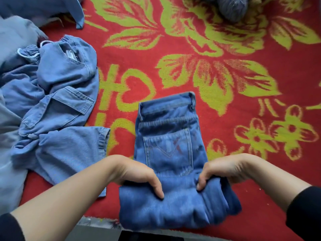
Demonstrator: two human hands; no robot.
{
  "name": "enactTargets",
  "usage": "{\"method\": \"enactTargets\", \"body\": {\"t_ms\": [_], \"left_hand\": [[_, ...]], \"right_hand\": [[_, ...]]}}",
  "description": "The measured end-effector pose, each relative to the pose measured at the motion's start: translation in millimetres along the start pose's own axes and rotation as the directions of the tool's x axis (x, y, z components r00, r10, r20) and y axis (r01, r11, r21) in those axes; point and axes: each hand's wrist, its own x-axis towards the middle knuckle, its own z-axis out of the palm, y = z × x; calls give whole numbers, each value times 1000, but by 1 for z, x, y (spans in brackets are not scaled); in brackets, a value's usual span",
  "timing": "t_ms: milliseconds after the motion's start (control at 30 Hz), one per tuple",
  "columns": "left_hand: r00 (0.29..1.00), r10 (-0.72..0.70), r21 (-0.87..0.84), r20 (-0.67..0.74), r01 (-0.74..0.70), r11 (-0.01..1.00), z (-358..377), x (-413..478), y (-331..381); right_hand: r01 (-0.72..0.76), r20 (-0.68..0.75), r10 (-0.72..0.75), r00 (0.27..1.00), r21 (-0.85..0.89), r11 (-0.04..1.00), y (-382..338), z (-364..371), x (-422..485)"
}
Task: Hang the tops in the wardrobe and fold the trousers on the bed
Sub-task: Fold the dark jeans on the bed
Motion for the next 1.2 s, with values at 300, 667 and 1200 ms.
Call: {"method": "enactTargets", "body": {"t_ms": [300, 667, 1200], "left_hand": [[909, 358, 120, -213, -339, 933, -45, -24, 7], [333, 686, 678, -647, -162, 717, -113, -18, 52], [536, 466, 598, -704, 94, 796, -141, 37, 70]], "right_hand": [[287, -202, -314, 928, -153, 946, -25, -49, -25], [427, -709, -438, 552, -211, 879, -74, -94, 2], [-177, -420, -571, 706, -884, 433, -110, -123, 61]]}}
